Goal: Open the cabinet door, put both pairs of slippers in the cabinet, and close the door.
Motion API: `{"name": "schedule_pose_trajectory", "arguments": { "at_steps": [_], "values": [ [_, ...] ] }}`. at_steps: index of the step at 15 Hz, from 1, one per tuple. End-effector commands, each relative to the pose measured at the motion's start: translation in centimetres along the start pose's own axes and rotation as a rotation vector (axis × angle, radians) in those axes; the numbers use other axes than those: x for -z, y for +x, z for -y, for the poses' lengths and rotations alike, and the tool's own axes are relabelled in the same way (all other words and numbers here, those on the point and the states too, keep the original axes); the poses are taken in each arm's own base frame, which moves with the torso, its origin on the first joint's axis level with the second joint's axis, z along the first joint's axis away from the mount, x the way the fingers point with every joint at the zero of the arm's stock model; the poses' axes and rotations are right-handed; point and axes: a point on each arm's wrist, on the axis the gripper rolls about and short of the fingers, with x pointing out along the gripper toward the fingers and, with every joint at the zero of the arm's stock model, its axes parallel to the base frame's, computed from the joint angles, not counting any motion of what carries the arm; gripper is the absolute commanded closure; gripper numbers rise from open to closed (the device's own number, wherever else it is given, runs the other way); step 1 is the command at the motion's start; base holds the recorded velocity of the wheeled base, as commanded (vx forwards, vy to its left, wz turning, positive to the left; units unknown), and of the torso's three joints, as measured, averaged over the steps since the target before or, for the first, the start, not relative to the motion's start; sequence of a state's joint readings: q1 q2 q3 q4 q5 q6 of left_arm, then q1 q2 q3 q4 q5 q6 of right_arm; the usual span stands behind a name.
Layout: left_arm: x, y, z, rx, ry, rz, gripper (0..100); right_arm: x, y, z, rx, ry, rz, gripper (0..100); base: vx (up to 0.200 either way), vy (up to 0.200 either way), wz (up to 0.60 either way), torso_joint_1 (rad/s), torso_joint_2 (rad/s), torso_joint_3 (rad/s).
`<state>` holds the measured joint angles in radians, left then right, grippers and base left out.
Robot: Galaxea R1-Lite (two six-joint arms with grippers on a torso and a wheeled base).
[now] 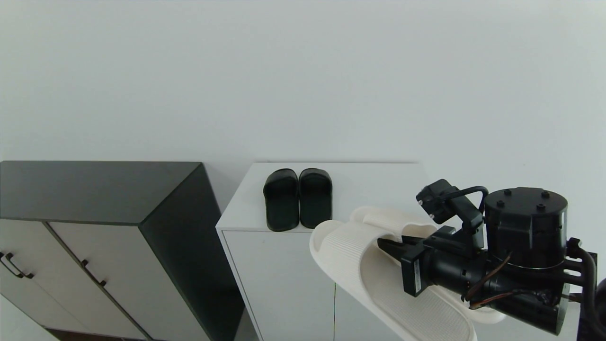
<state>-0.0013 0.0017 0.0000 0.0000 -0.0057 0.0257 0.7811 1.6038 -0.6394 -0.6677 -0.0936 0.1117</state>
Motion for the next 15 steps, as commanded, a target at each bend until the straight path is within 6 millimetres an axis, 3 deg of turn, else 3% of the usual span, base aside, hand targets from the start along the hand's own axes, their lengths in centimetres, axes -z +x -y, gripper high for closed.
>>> {"name": "schedule_pose_trajectory", "arguments": {
  "at_steps": [1,9,15],
  "values": [
    [0.00,0.00,0.00,0.001,0.000,0.000,100,0.18,0.16,0.05,0.001,0.000,-0.008,100,0.000,0.000,0.00,-0.144,0.32,0.173],
    [0.00,0.00,-0.01,-0.002,-0.003,0.000,100,0.34,0.09,0.07,0.000,-0.001,-0.015,100,0.000,0.000,0.00,-0.168,0.38,0.205],
    [0.00,0.00,0.00,0.001,-0.001,0.000,100,0.45,0.07,0.09,0.001,-0.001,-0.018,100,0.000,0.000,0.00,-0.226,0.54,0.310]
  ]
}}
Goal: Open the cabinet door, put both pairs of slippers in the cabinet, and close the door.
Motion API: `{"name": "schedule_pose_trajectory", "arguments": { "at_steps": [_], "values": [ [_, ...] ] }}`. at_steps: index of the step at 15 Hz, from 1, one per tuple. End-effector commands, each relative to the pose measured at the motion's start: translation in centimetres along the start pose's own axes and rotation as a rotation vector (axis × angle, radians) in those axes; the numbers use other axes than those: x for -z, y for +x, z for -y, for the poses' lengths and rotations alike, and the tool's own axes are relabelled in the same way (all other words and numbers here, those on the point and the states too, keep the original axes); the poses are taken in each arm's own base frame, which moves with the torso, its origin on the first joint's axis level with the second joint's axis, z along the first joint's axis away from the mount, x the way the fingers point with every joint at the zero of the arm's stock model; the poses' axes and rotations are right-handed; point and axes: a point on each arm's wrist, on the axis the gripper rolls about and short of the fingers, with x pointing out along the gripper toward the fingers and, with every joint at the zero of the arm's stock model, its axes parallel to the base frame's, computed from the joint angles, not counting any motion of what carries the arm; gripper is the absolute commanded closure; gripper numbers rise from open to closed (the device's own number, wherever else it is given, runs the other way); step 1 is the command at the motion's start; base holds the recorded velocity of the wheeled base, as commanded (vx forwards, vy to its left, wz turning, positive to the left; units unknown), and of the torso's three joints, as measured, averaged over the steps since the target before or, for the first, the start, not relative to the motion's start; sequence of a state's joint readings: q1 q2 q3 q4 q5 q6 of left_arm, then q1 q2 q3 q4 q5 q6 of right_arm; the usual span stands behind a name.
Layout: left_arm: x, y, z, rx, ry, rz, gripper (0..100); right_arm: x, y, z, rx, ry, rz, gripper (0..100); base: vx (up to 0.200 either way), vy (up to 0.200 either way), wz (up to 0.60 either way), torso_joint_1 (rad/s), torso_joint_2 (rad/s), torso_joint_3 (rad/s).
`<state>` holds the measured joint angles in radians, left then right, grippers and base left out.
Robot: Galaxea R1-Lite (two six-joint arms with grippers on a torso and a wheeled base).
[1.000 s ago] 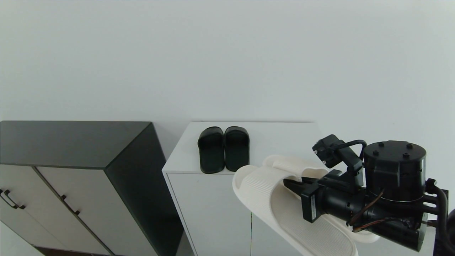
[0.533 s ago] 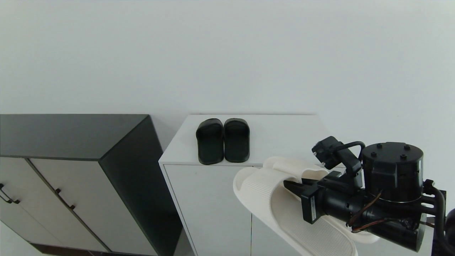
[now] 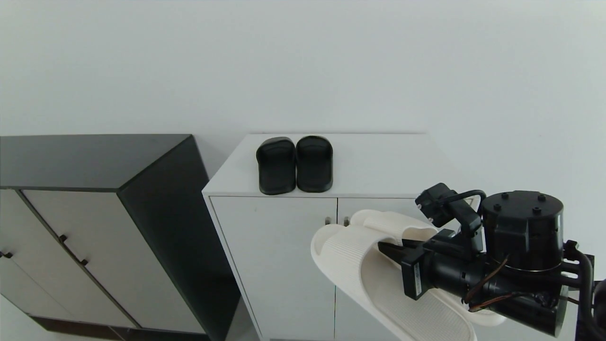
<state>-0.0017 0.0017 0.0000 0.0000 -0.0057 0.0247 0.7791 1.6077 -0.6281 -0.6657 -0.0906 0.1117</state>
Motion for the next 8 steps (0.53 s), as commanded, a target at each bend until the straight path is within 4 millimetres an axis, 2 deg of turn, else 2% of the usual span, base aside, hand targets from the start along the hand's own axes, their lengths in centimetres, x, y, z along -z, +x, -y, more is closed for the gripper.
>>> {"name": "schedule_pose_trajectory", "arguments": {
  "at_steps": [1,8],
  "values": [
    [0.00,0.00,0.00,0.000,0.000,0.000,0,0.08,0.02,0.01,0.002,0.000,-0.002,100,0.000,0.000,0.00,-0.227,0.54,0.320],
    [0.00,0.00,0.00,-0.001,-0.002,0.000,0,0.41,-0.21,-0.01,0.001,-0.005,-0.013,100,0.000,0.000,0.00,-0.194,0.52,0.316]
  ]
}}
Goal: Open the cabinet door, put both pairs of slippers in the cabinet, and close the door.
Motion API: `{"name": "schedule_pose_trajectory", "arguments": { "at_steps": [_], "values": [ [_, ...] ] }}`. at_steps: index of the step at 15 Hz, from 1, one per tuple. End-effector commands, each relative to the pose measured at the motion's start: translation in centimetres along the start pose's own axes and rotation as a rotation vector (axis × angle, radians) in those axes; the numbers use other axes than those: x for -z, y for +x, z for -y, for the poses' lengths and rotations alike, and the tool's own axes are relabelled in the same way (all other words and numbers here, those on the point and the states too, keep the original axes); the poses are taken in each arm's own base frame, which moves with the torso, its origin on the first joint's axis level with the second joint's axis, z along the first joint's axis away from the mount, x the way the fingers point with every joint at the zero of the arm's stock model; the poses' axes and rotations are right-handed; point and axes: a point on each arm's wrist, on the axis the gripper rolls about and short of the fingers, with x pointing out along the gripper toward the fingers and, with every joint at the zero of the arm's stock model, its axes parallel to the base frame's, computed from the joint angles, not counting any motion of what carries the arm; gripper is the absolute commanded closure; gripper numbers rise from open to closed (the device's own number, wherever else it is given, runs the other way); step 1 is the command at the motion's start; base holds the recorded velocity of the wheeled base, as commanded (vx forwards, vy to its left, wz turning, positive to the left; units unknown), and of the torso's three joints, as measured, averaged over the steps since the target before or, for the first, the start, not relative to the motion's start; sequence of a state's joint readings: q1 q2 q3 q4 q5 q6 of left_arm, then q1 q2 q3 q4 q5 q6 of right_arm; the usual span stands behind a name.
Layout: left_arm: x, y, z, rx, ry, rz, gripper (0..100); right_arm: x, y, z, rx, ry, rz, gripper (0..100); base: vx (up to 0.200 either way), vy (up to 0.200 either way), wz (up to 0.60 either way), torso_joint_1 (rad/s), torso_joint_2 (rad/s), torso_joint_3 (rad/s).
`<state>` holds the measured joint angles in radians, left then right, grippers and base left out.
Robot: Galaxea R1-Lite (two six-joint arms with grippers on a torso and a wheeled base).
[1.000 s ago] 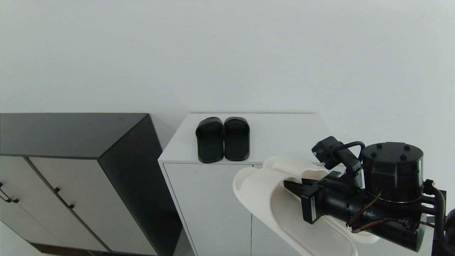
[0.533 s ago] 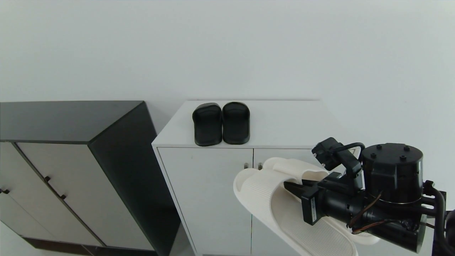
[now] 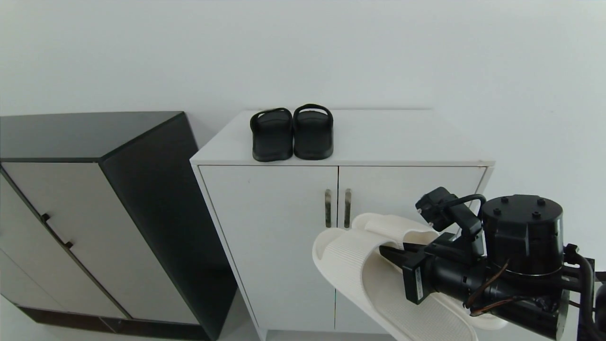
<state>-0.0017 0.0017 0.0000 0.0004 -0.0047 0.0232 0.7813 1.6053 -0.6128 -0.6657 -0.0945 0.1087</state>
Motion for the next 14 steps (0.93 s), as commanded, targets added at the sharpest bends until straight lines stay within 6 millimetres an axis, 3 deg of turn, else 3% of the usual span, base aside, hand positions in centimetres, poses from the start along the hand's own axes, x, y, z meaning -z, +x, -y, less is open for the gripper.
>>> {"name": "schedule_pose_trajectory", "arguments": {
  "at_steps": [1,14],
  "values": [
    [0.00,0.00,0.00,0.000,0.000,0.001,0,0.08,-0.04,-0.02,-0.002,-0.002,-0.002,100,0.000,0.000,0.00,-0.173,0.50,0.310],
    [0.00,-0.01,-0.05,-0.022,0.000,0.002,0,0.64,-0.15,-0.16,-0.012,-0.025,-0.022,100,0.000,0.000,0.00,-0.113,0.46,0.345]
  ]
}}
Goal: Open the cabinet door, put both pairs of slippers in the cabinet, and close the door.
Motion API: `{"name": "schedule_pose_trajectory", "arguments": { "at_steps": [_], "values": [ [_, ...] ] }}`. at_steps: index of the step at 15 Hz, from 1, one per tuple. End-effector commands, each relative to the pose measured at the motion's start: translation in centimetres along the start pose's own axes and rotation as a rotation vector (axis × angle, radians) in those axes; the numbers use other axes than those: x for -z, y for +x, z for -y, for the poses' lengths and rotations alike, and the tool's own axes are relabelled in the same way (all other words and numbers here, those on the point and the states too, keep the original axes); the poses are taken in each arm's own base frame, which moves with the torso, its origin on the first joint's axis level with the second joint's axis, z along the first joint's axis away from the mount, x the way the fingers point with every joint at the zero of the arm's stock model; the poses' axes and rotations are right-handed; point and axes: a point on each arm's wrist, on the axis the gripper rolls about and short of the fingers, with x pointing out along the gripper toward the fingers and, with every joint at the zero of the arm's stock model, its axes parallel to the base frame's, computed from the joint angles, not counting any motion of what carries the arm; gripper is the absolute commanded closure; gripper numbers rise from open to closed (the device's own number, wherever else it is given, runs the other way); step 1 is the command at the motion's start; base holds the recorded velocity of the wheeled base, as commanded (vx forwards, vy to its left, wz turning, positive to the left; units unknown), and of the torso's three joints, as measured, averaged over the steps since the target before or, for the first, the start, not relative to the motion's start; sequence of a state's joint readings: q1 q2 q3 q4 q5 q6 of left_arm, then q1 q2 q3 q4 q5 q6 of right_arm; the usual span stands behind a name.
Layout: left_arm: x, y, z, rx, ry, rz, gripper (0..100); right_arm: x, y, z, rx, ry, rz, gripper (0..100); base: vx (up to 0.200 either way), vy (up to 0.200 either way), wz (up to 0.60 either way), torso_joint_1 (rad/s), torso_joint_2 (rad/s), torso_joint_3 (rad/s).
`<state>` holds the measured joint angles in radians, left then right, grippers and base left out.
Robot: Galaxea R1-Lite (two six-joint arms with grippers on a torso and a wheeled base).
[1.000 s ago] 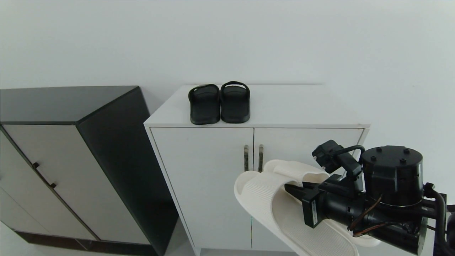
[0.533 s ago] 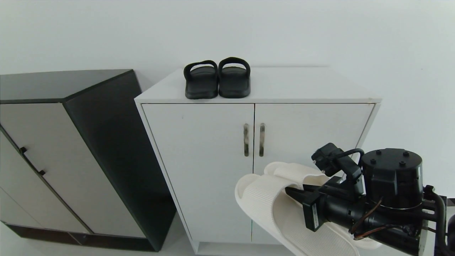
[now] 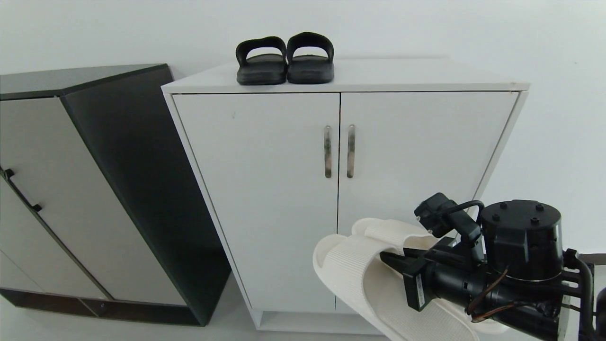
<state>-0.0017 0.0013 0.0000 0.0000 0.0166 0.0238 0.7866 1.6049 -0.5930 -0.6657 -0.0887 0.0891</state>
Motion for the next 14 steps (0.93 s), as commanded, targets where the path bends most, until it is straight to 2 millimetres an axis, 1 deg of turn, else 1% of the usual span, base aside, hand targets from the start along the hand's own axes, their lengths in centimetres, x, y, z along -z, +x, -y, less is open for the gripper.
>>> {"name": "schedule_pose_trajectory", "arguments": {
  "at_steps": [1,2,4,5,6,7,8,9,10,12,14],
  "values": [
    [0.0,0.0,0.0,-0.011,0.004,0.003,0,0.1,0.0,-0.2,-0.008,-0.004,-0.004,100,0.000,0.000,0.00,-0.036,0.43,0.403],
    [-0.1,0.0,0.0,-0.011,0.007,0.006,0,0.3,-0.1,-0.3,-0.012,-0.006,-0.007,100,0.000,0.000,0.00,-0.022,0.36,0.344],
    [-0.3,0.0,0.0,-0.013,0.030,0.007,0,0.3,-0.1,-0.5,-0.017,-0.007,-0.008,100,0.000,0.000,0.00,-0.002,0.17,0.166],
    [-2.4,-0.4,-0.1,-0.011,0.010,0.052,0,0.3,-0.1,-0.5,-0.017,-0.007,-0.009,100,0.000,0.000,0.00,0.002,0.07,0.046],
    [-5.0,-0.6,-0.2,-0.007,-0.047,0.078,0,0.3,-0.2,-0.4,-0.015,-0.007,-0.009,100,0.000,0.000,0.00,0.000,0.00,0.000],
    [-7.2,0.1,-0.1,0.020,-0.049,0.049,0,0.4,-0.2,-0.5,-0.018,-0.008,-0.011,100,0.000,0.000,0.00,0.000,0.00,0.000],
    [-7.6,0.6,-0.1,0.044,-0.039,0.021,0,0.3,-0.2,-0.6,-0.019,-0.009,-0.009,100,0.000,0.000,0.00,0.000,0.00,0.000],
    [-8.4,2.6,0.2,0.143,-0.035,-0.077,0,0.3,-0.3,-0.6,-0.020,-0.009,-0.006,100,0.000,0.000,0.00,0.000,0.00,0.000],
    [-9.1,4.1,0.3,0.209,-0.043,-0.117,0,0.3,-0.4,-0.5,-0.020,-0.008,-0.005,100,0.000,0.000,0.00,0.000,0.00,0.000],
    [-10.5,6.8,0.6,0.353,-0.054,-0.133,0,0.2,-0.5,-0.5,-0.022,-0.008,0.001,100,0.000,0.000,0.00,0.000,0.00,0.000],
    [-12.0,9.2,1.0,0.462,-0.060,-0.147,0,0.0,-0.8,-0.6,-0.024,-0.007,0.010,100,0.000,0.000,0.00,0.000,0.00,0.000]
  ]
}}
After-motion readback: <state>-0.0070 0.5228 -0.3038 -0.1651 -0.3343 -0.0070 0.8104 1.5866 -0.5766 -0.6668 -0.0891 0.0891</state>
